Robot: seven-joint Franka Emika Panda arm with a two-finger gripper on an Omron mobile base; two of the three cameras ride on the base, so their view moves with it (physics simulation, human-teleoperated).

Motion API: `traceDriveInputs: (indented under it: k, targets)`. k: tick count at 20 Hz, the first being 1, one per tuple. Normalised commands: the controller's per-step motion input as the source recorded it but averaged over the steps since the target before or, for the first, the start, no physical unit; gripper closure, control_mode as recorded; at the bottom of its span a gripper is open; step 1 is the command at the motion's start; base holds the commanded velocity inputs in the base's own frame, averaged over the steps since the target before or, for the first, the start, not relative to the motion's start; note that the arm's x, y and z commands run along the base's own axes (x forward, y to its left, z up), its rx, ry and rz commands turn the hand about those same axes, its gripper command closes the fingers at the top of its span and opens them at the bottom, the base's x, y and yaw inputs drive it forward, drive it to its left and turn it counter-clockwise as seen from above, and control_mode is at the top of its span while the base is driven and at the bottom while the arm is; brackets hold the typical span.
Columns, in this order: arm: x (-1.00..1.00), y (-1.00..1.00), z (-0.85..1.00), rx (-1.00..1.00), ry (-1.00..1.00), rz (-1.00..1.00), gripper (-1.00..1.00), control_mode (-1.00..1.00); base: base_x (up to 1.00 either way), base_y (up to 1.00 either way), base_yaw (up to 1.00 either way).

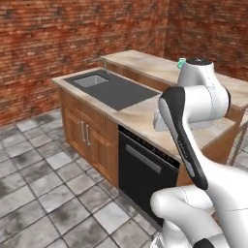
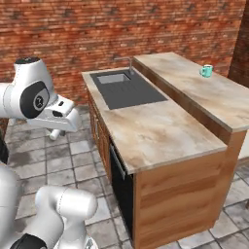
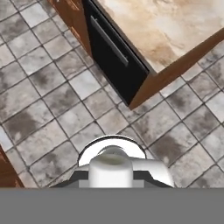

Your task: Pick up the marshmallow and place it in the cup of hot chocolate on the dining counter.

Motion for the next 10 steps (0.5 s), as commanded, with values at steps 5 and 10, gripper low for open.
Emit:
traceDriveInputs:
  k: [5, 10]
  targets:
    - [0.0, 0.0, 0.0, 0.0, 0.0, 0.0, 1.0, 1.0, 0.03, -0.05, -0.46]
    - [0.0, 0.0, 0.0, 0.0, 0.0, 0.0, 1.0, 1.0, 0.02, -0.49, -0.11]
